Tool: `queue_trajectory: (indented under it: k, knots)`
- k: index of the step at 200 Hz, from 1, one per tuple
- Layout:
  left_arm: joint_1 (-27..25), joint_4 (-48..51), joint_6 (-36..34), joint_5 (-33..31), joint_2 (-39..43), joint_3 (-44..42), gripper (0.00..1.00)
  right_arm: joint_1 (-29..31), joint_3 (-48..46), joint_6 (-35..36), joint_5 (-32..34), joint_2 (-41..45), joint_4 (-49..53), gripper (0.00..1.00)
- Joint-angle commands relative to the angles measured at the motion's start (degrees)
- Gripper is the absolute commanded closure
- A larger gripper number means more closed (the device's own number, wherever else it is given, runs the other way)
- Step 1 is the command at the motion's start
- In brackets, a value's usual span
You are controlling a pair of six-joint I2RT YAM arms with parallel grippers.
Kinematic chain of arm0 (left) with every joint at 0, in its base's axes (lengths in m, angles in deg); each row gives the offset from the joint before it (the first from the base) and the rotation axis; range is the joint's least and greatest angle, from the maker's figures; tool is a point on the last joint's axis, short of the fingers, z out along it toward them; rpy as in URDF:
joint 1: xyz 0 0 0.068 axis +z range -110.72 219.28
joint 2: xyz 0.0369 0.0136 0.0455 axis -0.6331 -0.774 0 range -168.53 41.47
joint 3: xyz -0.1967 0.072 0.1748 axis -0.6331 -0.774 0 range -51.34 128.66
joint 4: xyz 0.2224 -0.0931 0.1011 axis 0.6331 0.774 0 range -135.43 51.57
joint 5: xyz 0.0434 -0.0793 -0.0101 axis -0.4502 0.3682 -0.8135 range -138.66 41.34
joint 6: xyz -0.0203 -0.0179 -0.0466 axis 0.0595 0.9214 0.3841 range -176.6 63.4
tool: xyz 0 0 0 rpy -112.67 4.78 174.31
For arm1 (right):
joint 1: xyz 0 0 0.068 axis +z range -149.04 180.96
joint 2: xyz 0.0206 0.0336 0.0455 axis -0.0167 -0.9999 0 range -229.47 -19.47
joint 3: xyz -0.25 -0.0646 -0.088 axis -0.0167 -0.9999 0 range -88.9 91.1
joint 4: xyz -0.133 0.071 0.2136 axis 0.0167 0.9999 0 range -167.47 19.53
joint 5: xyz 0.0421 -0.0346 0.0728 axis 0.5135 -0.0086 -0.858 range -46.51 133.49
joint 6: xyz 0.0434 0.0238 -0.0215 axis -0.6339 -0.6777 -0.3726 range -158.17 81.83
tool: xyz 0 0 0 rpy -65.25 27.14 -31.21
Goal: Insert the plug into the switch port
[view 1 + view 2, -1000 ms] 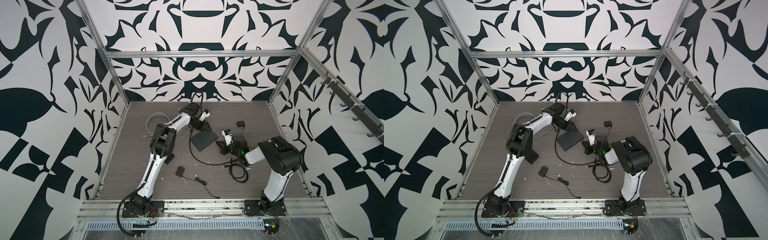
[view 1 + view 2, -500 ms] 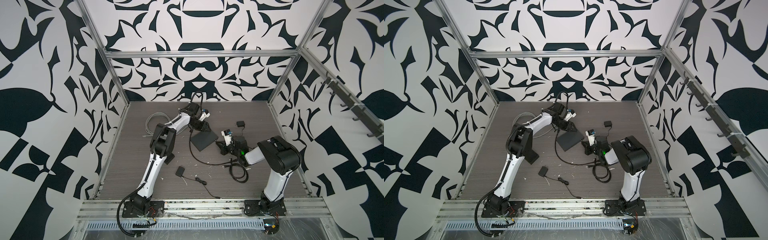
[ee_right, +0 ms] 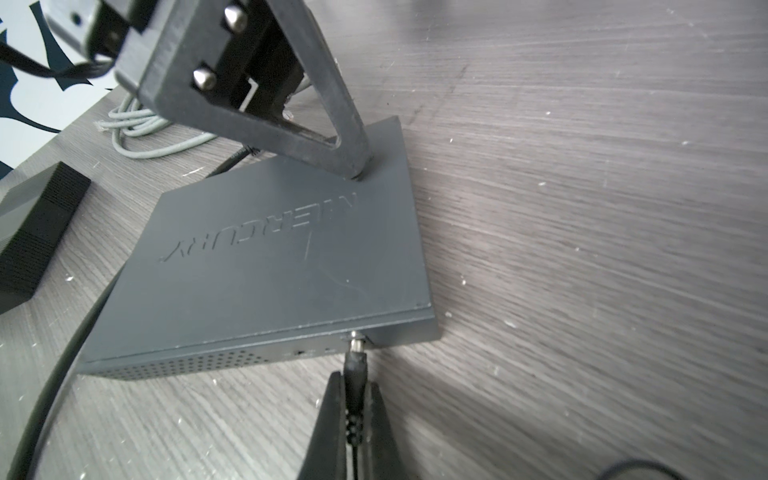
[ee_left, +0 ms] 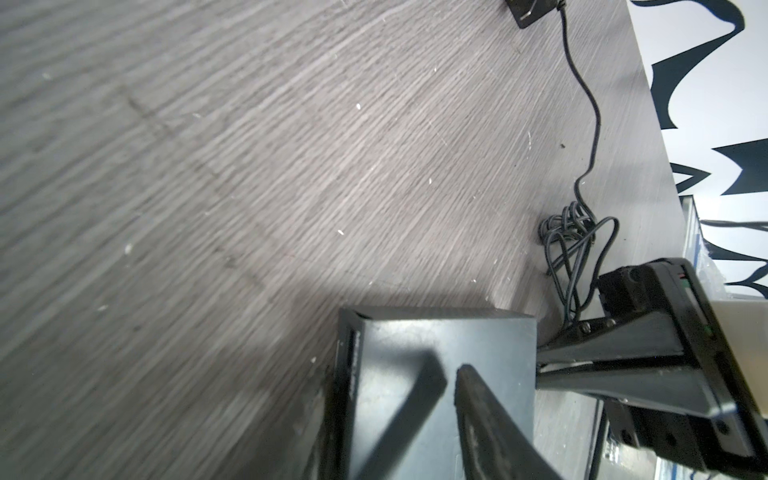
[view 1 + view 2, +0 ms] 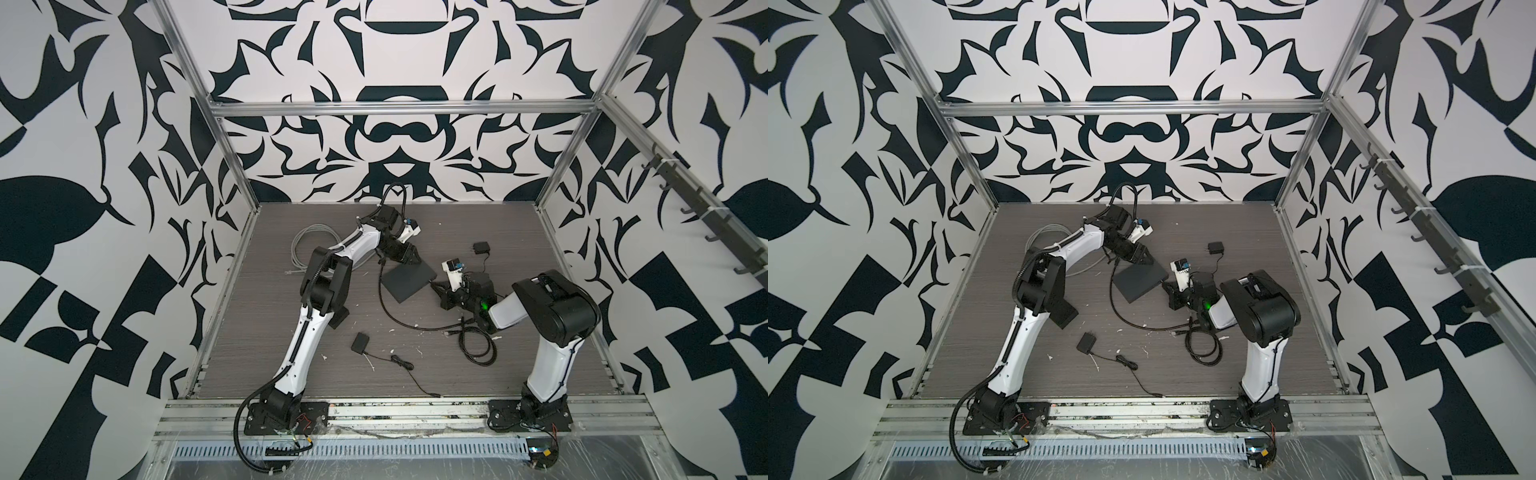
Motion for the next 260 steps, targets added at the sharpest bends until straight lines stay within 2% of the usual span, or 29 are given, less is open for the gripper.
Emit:
queue_trajectory:
  k: [1,59,94,128,156,199,260]
  knots:
    - [-2.8,6.3,-1.3,6.4,-1.7,0.6,0.50,0.4,2.4,0.7,1.1,-1.0,-1.5,1.00]
    - [-4.3,7.7,-2.8,8.9,-2.2,-1.3,0.51,0.4,2.7,1.3,0.6,-0.5,-0.4,1.00]
    - [-5.8,8.3,-3.6,12.1,-2.2,-3.2,0.52,0.6,2.5,-1.1,1.3,-0.1,-3.8,1.00]
    - [-7.5,9.9,-4.4,13.0,-1.0,-6.5,0.53,0.8,3.8,-2.4,1.6,-1.1,-2.9,1.00]
    - [-8.8,9.3,-3.8,14.9,0.1,-9.3,0.54,1.1,3.3,-4.4,3.1,-1.4,-3.6,1.00]
    - [-9.8,6.6,-1.7,16.7,2.8,-14.3,0.55,1.6,1.8,-5.3,10.0,-2.4,-5.0,1.00]
    - [-12.8,7.0,-1.6,18.5,3.0,-15.2,0.56,1.9,3.9,-7.2,9.3,-0.1,-2.6,1.00]
